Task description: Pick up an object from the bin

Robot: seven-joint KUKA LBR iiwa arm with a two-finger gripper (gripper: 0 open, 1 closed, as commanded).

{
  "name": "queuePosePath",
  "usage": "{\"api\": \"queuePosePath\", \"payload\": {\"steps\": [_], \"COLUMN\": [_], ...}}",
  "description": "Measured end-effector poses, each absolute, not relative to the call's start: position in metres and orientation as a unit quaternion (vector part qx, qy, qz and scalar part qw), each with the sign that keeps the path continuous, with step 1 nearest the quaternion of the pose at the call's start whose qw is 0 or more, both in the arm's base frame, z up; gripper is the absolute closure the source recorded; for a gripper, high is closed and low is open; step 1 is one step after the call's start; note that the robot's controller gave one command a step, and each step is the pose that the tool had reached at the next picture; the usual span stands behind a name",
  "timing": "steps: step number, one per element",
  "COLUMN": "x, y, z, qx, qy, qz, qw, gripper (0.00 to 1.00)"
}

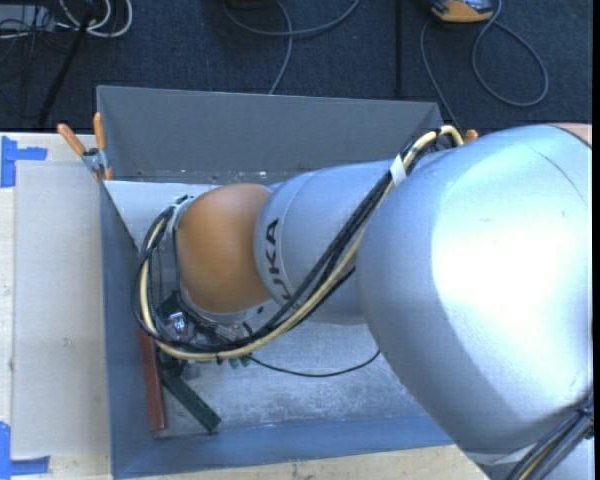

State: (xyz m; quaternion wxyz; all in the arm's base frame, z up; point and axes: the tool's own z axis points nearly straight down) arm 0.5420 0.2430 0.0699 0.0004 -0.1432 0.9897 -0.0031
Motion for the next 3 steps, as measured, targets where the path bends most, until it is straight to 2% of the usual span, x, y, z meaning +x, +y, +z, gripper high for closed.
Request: {"api": "queuePosePath", "payload": {"steps": [1,2,3], "x": [0.522,0.54,0.539], "y": [0.184,0.18,0.165], "z": [0.077,0.181,0.273], "qx": [-0.152,-0.135,-0.158], "qy": [0.988,0.991,0.987], "qz": [-0.002,0.0,0.0], "qw": [-0.002,0.004,0.005], "gripper": [1.0,1.0,1.0]}}
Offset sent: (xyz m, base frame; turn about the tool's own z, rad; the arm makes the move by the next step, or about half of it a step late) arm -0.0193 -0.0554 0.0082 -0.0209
